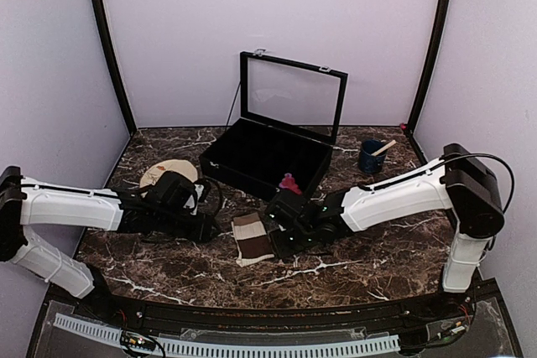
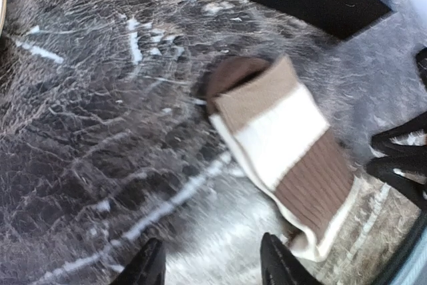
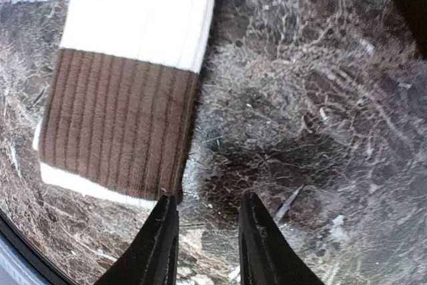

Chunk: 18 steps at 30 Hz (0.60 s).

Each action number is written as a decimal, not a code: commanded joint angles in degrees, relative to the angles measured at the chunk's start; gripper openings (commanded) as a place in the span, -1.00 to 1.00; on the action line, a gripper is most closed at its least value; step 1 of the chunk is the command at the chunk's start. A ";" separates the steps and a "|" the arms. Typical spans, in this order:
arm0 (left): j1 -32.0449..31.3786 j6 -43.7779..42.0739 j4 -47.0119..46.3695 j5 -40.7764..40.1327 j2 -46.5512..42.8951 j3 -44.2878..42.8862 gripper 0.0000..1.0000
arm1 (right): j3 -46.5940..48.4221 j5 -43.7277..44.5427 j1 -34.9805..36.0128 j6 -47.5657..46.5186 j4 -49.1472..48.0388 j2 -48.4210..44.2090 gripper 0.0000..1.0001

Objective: Roll the socks
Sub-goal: Rotate the sock at the center of the board.

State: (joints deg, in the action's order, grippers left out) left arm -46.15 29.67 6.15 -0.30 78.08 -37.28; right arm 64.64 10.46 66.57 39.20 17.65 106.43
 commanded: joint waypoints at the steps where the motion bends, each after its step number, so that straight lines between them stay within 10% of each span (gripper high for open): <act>1: -2.86 -1.04 -4.28 5.07 -8.40 4.92 0.14 | 0.62 2.51 0.50 -1.18 1.62 -3.56 -0.36; 18: -10.08 2.49 -12.14 8.42 -5.75 9.35 0.18 | 3.12 0.26 0.14 -8.39 1.69 -4.66 -0.18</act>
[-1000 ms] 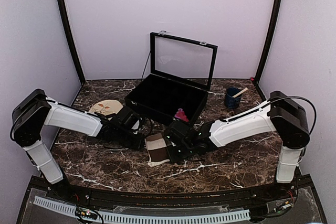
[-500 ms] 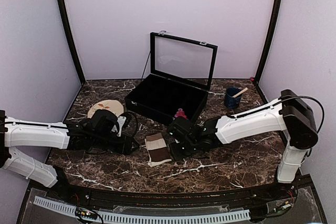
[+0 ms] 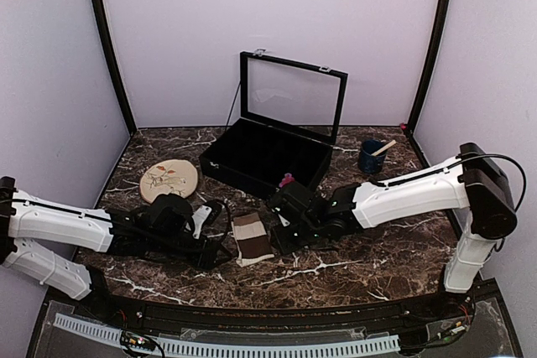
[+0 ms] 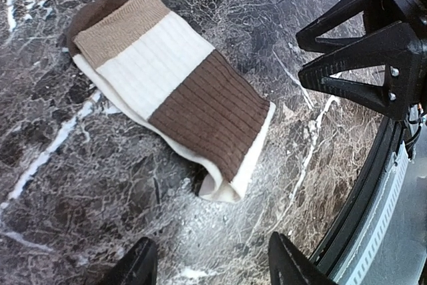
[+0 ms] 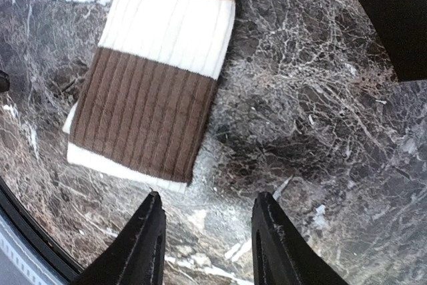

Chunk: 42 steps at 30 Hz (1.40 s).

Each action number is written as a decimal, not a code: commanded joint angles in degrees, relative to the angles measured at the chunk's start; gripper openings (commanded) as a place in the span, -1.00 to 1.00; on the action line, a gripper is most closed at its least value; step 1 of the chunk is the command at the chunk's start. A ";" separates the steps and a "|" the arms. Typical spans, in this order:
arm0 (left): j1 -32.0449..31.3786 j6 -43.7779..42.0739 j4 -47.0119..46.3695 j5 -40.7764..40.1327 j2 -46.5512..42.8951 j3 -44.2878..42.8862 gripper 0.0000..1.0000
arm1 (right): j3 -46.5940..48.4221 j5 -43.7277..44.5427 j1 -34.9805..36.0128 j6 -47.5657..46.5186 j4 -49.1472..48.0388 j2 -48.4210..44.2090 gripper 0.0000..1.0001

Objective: Roll the socks
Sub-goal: Rotate the sock at the center of the board, then pick up the sock from the center of the board.

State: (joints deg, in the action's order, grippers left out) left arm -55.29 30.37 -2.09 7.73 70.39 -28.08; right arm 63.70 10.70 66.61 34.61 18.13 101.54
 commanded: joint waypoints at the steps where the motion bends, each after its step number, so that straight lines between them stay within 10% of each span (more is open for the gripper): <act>1: -1.29 2.17 -4.96 0.63 2.81 0.09 0.17 | 5.36 -0.25 -0.24 -4.63 2.05 0.84 -0.18; 29: -5.86 2.52 -9.05 -6.28 19.87 -7.73 0.16 | 0.41 -4.94 -3.53 -9.02 1.52 -2.50 -0.21; 42: -6.03 2.04 -10.82 -2.23 23.14 -8.22 -0.27 | -0.44 -5.41 -4.64 -9.30 1.32 -2.59 -0.21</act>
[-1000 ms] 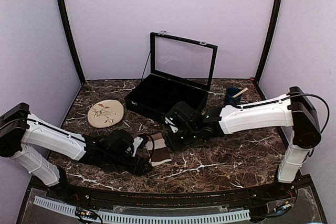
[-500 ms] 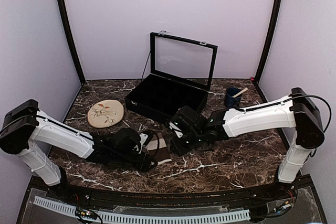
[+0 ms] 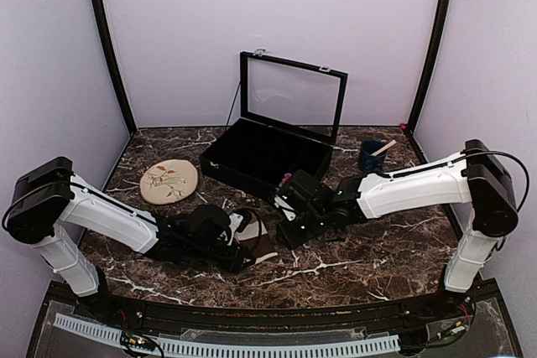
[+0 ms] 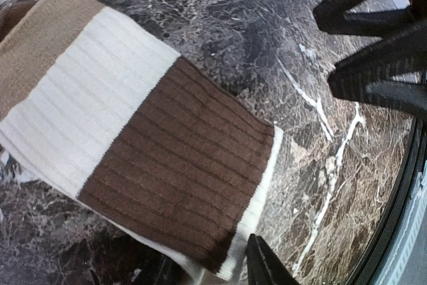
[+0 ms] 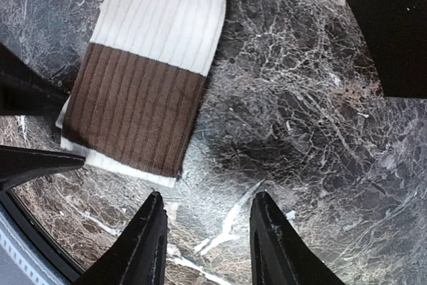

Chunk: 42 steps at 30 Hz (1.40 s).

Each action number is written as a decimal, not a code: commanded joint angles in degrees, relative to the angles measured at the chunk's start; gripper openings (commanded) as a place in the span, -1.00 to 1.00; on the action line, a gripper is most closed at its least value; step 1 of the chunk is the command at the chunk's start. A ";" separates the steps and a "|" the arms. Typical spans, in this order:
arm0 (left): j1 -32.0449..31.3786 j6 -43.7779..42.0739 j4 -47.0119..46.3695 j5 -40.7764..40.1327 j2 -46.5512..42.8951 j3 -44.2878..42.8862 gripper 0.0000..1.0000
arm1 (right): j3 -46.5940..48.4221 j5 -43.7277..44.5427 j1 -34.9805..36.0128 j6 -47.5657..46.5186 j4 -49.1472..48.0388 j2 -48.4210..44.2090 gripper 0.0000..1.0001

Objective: Roll the socks
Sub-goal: Pick up the sock from the center of the board, then roll the sock at the center of the board.

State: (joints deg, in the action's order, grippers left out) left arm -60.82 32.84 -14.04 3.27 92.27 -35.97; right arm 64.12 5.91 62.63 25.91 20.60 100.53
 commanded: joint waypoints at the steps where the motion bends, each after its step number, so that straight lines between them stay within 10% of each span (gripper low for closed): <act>1: -0.53 -0.34 1.06 2.46 1.46 -0.36 -0.32 | -0.88 -0.70 -0.71 -0.60 -1.19 -1.60 -0.21; 13: -0.51 1.17 0.74 5.21 2.64 -0.99 -1.00 | -1.50 -0.99 -1.01 -1.03 -1.48 -2.19 -0.21; 42: 11.23 25.63 4.04 29.66 -5.66 4.72 -1.00 | -7.00 5.62 10.05 -19.31 -1.04 -10.07 -0.29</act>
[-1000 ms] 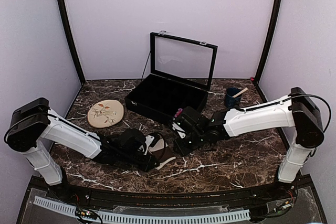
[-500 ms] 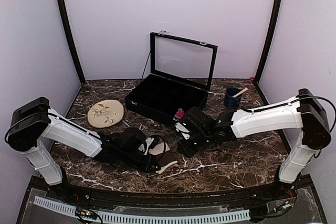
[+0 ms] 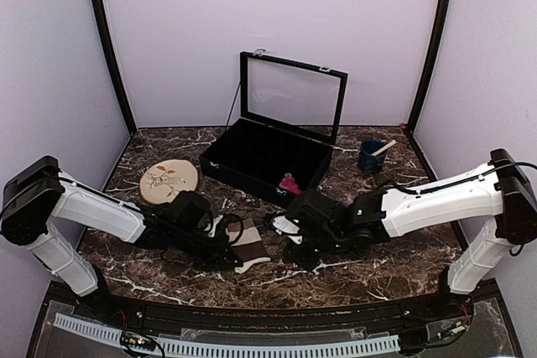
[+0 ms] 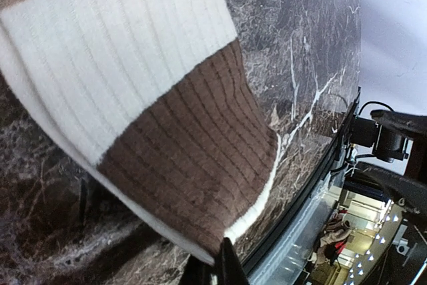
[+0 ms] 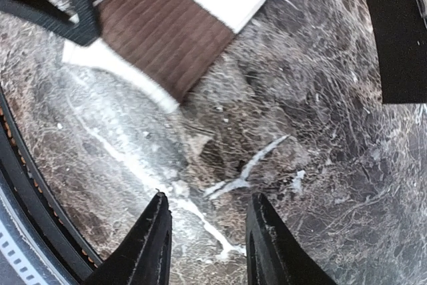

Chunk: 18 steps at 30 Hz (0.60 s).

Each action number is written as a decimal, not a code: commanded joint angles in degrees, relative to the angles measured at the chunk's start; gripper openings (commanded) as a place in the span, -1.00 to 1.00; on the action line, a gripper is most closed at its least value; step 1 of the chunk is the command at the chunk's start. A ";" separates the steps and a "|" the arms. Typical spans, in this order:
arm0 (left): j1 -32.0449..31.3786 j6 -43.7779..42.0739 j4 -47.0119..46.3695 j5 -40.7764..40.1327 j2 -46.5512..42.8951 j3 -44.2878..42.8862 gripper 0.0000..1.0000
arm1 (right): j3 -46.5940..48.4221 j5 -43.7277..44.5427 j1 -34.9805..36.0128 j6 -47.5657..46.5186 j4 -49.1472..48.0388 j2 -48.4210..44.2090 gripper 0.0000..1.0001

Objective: Roll the socks
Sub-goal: Roll the sock at the center of the board.

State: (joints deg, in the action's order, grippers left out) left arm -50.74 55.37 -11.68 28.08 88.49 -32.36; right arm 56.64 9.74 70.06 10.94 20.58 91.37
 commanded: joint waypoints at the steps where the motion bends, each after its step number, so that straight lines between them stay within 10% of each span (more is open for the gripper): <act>1: 1.39 3.27 1.84 5.55 -1.88 0.97 -1.00 | 0.94 2.11 3.39 -5.21 -1.12 -0.57 -0.29; 18: 4.03 6.05 4.11 11.85 -5.30 4.70 -1.00 | 9.01 3.43 11.28 -17.66 -4.32 12.09 -0.37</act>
State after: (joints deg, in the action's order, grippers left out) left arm -47.70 60.23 -8.29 37.76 86.08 -29.50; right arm 63.72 11.99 79.55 -3.11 18.76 100.86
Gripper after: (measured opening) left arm 0.027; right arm 0.319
